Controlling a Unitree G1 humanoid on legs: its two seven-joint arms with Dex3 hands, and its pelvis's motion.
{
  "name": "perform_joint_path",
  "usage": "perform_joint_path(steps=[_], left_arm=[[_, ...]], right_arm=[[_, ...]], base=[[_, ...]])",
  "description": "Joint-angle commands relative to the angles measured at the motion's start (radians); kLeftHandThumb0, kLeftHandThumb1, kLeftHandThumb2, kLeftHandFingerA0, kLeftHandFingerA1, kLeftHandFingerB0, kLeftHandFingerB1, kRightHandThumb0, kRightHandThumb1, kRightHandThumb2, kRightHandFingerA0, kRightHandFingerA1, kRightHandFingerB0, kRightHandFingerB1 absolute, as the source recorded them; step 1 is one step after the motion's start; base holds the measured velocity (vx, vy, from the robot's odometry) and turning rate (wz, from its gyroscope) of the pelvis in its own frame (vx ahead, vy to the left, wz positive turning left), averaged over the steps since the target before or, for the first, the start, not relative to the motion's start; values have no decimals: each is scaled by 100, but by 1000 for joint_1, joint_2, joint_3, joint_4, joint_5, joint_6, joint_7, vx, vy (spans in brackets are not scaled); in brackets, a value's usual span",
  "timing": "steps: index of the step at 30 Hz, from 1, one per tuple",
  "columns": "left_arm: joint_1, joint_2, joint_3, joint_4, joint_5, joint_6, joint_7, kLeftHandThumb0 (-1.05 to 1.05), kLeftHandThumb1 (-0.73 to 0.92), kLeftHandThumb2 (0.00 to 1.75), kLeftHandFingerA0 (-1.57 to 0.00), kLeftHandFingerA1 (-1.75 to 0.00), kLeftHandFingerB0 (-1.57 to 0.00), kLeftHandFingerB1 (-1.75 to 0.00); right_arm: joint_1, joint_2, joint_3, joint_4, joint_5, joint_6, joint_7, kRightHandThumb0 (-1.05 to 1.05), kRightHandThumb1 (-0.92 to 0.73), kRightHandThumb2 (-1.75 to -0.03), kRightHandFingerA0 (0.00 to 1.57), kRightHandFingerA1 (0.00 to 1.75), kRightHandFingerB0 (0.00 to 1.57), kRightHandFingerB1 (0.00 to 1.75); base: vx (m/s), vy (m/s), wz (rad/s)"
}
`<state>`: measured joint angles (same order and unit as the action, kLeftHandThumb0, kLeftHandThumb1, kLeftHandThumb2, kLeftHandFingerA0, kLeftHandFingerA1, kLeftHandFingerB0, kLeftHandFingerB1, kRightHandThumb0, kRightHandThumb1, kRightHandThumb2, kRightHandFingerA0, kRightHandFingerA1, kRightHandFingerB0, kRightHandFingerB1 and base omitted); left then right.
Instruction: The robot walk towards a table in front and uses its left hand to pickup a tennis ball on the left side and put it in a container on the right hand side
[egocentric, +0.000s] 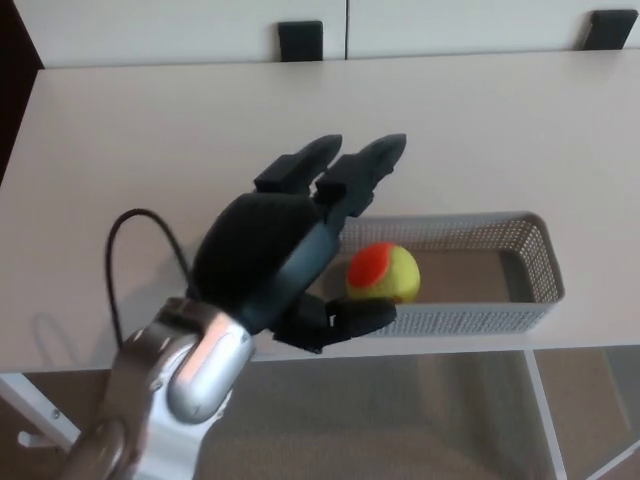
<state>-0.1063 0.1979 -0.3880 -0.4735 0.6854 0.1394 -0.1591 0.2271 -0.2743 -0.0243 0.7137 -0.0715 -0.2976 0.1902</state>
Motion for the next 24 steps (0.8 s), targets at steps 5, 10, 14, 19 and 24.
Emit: perform_joint_path(steps=[5,10,14,19,24], left_arm=[[629,118,545,-515,-903,-299,-233,-66,41,86,0,-29,-11,-46],[909,138,819,-305,-1351,-499,-586,-82,59,59,-18,-27,-21,-31],[942,153,1041,-25,-1486,-364,-969,-81,61,60,-28,-31,-25,-29],[990,340,954,141,-1197,-388,-1055,-72,58,59,-35,-33,-31,-31],[976,433,730,255,-835,-440,-800,-74,60,59,-34,-44,-31,-31]], right_arm=[[-8,-30,-7,11,10,33,31,-31,-62,-58,61,52,48,41],[-5,-34,2,40,0,25,32,-33,-63,-59,59,50,46,40],[14,-33,11,61,-11,16,25,-33,-61,-57,62,51,48,40],[22,-26,21,106,-24,-14,8,-34,-61,-58,60,52,48,41],[36,-19,33,105,-31,-20,-2,-32,-63,-59,59,51,48,41]], base=[[0,0,0],[0,0,0],[0,0,0],[0,0,0],[0,0,0]])
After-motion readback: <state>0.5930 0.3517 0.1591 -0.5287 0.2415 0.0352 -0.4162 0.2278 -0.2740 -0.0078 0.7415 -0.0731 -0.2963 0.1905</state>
